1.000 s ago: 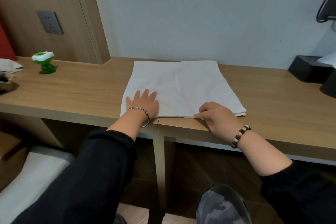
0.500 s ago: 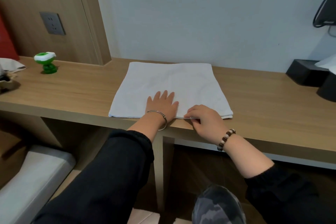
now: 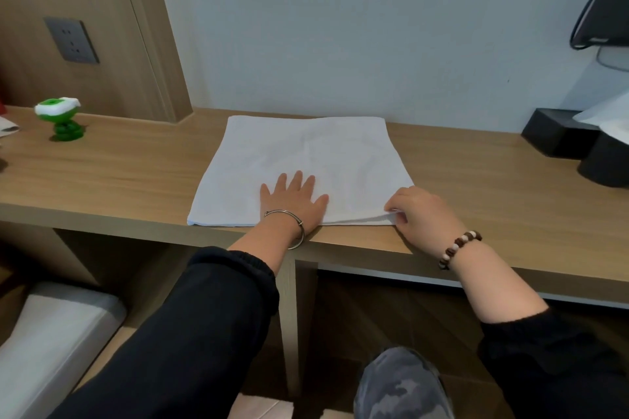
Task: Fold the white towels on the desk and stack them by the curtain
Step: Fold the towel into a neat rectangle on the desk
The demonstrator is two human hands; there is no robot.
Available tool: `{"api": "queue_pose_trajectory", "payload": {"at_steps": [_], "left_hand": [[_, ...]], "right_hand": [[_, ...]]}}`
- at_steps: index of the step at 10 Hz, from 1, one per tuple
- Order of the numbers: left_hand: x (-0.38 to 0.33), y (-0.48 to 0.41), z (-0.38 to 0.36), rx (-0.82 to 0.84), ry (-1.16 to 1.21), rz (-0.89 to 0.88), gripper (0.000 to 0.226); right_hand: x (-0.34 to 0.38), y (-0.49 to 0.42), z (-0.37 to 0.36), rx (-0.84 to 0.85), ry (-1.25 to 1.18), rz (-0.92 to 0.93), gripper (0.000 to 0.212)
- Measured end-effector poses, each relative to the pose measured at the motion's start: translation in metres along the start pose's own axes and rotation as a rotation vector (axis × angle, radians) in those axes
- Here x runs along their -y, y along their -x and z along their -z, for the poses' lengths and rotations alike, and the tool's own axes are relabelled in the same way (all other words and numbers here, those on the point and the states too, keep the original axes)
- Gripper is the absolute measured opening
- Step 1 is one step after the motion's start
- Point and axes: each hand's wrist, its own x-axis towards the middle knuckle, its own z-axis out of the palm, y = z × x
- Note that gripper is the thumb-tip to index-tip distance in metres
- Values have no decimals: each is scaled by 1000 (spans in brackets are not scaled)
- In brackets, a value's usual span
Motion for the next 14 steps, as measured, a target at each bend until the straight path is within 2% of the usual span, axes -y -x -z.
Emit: {"api": "queue_pose_trajectory", "payload": {"at_steps": [1,2,4,5,6,7,8,9,10,11,14], "left_hand": [[0,0,-1,-4,4,4,61],[-1,1,-1,-17,2,3,60],[-1,1,-1,-29,-5,-1,59],[-1,1,-1,-31,-4,-4,59],[0,1,-2,-33,-7,-2,59],[0,0,-2,-35,-16,-2,59],[0,0,-2,-37,-21,-3,59],[0,0,-2,-36,-18,-2,59],[0,0,-2,-40,-16,-2,59],[0,0,-2,-44,-16,-2,59],[0,1,-2,-44,-18,3,59]], "right_hand": [[-1,4,-1,-149,-57,-48,15],[1,8,-2,-192,-37,-17,12],[6,18,-5,-145,55,36,18],[6,18,-4,-81,25,33,21],[0,18,1,-3,-210,-12,18],[-9,13,4,-91,-617,-241,19],[-26,3,3,-352,-720,-514,14],[-41,-1,3,-195,-493,-645,38],[-42,-5,7,24,-402,-662,48],[-42,-8,14,101,-415,-704,29],[-41,-14,26,250,-442,-752,23]]}}
